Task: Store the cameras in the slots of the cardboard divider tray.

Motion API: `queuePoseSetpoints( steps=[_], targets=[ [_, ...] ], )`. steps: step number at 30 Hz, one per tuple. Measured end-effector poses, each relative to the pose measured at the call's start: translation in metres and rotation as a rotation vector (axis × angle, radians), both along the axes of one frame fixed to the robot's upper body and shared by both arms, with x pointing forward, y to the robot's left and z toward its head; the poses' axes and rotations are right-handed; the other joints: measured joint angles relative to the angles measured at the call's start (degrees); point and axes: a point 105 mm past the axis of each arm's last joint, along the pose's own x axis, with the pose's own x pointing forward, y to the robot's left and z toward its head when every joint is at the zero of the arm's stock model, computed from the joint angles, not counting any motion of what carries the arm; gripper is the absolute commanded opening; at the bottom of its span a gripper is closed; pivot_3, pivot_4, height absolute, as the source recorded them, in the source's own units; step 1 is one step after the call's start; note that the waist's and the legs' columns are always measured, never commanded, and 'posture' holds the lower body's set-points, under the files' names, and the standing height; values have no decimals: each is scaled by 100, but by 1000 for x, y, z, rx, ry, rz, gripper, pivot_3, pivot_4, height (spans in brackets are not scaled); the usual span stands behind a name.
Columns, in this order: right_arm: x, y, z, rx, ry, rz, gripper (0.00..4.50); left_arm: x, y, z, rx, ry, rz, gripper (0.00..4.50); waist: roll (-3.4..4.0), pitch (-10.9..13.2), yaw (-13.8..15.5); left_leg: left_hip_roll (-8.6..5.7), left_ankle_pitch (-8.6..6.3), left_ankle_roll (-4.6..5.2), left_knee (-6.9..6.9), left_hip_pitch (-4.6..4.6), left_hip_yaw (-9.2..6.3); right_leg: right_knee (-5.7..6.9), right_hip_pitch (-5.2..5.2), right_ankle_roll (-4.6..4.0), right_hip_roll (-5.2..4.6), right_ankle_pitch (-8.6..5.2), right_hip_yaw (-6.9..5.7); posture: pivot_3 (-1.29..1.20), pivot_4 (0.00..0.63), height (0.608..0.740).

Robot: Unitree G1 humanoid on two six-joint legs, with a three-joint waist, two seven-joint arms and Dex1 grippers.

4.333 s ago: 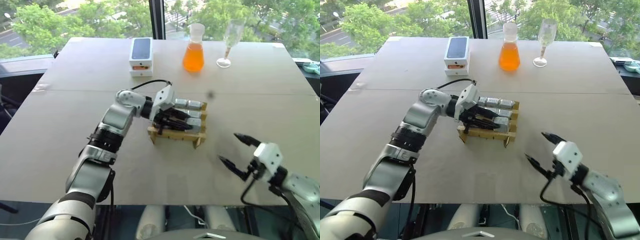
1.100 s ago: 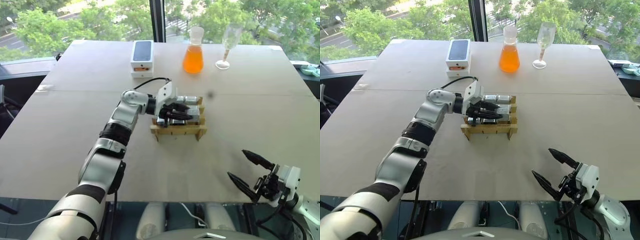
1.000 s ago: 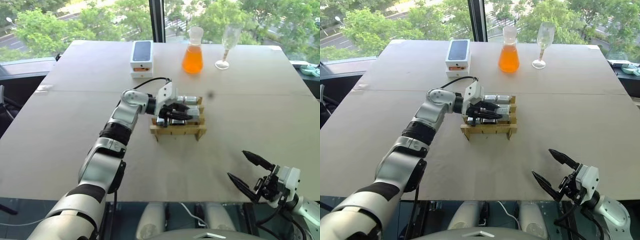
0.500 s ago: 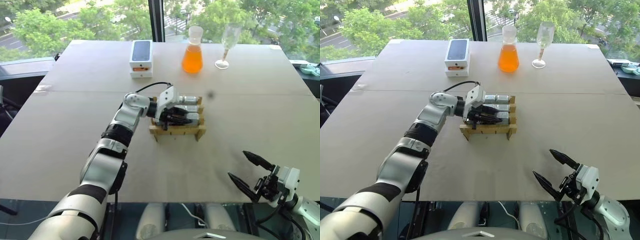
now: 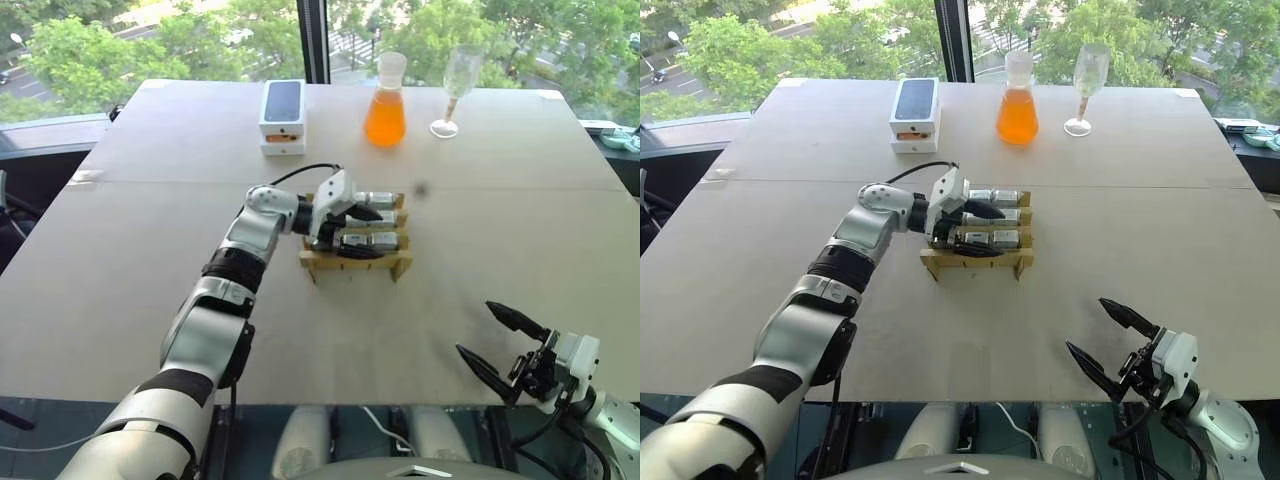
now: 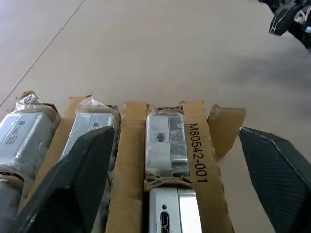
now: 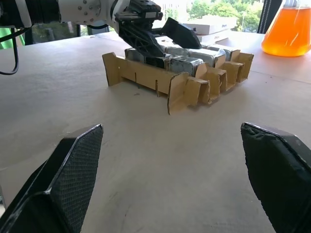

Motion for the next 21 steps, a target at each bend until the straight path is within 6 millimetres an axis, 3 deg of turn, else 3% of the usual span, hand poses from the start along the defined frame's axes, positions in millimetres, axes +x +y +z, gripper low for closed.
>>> queuePoseSetpoints(
  steps=[7, 10, 12, 16, 21],
  targets=[
    [0, 0, 1, 1, -4, 2, 4500, -18, 19, 8, -39, 10, 0, 3969, 2, 1, -9, 3, 0, -1, -3, 0, 0, 1, -3, -2, -6, 0, 7, 0, 150, 740],
    [0, -1, 1, 3, 1, 6, 4500, -44, 48, 12, -83, 73, 33, 3969, 10, -1, -82, 12, 0, -3, -9, 6, 4, 2, -5, -4, -28, 0, 20, 0, 150, 740],
    [-2, -4, 0, -5, 13, 18, 4500, -59, 71, 5, -111, 134, 126, 3969, 13, 0, -93, 14, 0, -4, -13, 5, -1, 0, -6, -5, -35, -1, 15, 0, 150, 740],
    [1, -9, 6, -7, -1, 28, 4500, -72, 104, -8, -135, 174, 331, 3969, 12, 1, -38, 13, 0, -4, -12, 10, -2, 0, -1, -5, -53, 1, 8, 0, 150, 740],
    [5, -13, 8, -11, 14, 60, 4500, -103, 127, -41, -59, 164, 440, 3969, 16, -1, 17, 12, 0, -5, -13, 16, 2, -1, 2, -34, -71, -6, 4, 0, 150, 740]
  ],
)
